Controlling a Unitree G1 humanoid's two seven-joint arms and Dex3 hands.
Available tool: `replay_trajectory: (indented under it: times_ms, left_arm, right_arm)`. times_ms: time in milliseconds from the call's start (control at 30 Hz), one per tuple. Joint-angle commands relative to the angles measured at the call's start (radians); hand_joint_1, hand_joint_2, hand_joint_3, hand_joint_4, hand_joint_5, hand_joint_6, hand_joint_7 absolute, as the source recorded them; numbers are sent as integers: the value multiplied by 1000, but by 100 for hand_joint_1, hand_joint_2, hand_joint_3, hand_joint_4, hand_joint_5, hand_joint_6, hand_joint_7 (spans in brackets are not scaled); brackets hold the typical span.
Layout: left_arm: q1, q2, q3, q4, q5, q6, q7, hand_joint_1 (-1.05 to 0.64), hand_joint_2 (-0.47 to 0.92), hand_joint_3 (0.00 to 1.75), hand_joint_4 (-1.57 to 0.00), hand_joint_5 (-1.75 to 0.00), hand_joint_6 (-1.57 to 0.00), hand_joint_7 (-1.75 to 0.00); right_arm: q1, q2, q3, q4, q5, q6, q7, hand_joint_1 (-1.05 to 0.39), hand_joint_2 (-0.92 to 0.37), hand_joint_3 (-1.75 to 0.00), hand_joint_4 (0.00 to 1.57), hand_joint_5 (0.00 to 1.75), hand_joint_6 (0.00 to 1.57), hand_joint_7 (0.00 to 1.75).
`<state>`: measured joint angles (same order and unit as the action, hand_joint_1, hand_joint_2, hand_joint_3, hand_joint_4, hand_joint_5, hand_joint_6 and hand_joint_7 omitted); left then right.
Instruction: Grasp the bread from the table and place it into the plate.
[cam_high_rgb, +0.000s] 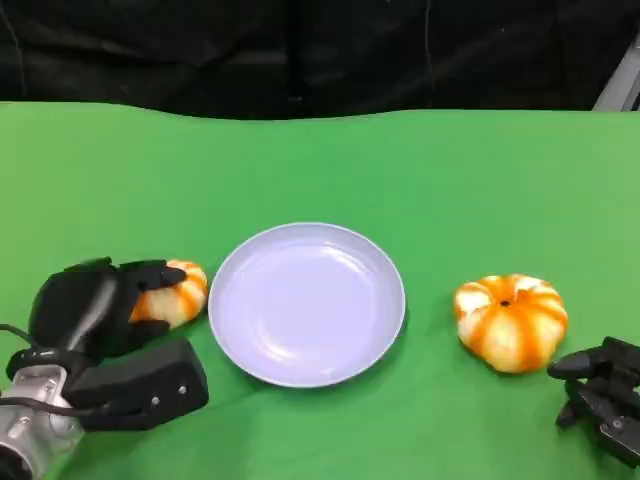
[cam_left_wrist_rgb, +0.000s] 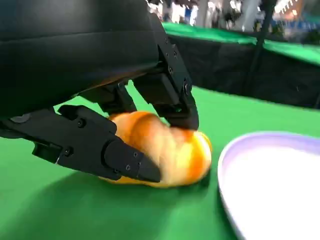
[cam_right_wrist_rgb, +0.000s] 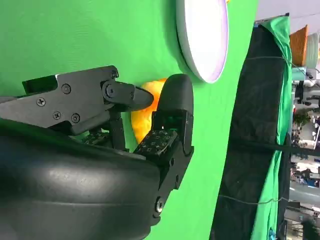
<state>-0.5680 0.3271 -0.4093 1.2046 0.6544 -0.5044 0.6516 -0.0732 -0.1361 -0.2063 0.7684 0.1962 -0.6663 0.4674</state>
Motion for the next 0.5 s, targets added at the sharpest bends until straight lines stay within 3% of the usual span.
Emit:
replay_trajectory:
  times_ms: [33,167,500]
  left_arm:
    - [7,-5,22,15,-25,28,26,-11,92,5,-57,-174,-62,-147]
    - [6,-8,21,15,-25,36,33,-11,92,6,-56,-175,-55,-157]
    - [15,-18,45,7,-42,43,113,-8,91,6,-54,-175,-51,-162]
  right_arm:
    - [-8,-17,-6,13,8,-10,2,-4,-92,-44,66,145,82,82]
    - [-9,-18,-5,16,2,-14,-6,-5,-92,-43,66,145,83,82]
    - [-11,-16,-5,15,7,-9,-2,-3,-92,-43,67,146,83,82]
